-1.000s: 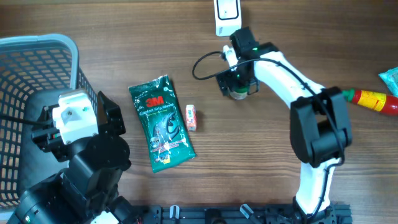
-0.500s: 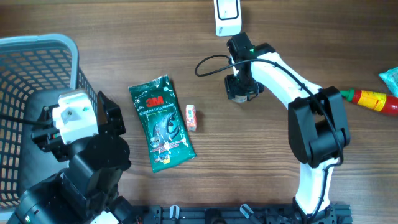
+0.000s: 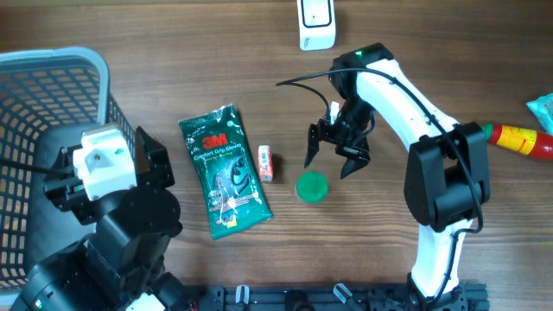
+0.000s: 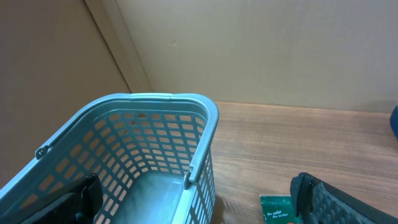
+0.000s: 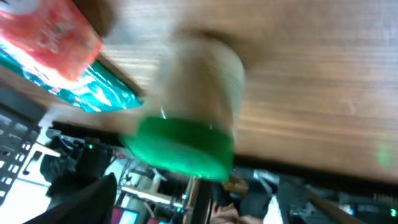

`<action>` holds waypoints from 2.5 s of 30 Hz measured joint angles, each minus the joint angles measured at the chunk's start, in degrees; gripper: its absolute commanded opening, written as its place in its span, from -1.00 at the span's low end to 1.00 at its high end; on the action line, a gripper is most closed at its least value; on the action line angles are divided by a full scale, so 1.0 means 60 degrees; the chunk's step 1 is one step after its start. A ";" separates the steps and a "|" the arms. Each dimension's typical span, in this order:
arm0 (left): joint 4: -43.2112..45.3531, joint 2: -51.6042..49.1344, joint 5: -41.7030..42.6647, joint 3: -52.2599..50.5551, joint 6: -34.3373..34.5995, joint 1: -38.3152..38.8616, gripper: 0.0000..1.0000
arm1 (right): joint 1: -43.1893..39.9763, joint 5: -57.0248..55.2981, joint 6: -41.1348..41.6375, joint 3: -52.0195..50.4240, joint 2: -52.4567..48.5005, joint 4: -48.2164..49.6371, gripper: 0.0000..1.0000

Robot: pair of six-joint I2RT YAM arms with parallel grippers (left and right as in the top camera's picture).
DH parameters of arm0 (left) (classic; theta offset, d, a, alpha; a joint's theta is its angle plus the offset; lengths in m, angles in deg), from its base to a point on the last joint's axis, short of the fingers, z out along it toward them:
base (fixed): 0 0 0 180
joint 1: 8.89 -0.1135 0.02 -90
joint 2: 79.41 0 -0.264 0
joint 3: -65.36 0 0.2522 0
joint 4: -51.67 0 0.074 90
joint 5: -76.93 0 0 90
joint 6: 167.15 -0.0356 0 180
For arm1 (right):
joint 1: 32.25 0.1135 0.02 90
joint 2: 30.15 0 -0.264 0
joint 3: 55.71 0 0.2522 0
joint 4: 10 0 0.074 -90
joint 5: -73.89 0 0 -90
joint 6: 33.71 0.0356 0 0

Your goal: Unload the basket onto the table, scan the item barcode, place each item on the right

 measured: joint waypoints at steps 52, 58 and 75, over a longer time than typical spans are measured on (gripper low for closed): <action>-0.0018 0.0000 0.0000 0.0000 0.0000 0.0000 1.00 | 0.1639 -0.0696 0.4892 -0.4852 0.2463 0.4929 0.11; 0.0000 0.0000 0.0000 0.0000 0.0000 0.0000 1.00 | 0.0692 0.1880 0.2433 -0.4273 0.2455 0.2503 0.11; -0.0004 0.0000 0.0000 0.0000 0.0000 -0.0004 1.00 | -0.0018 0.0058 0.1239 -0.1428 0.2437 0.3960 0.28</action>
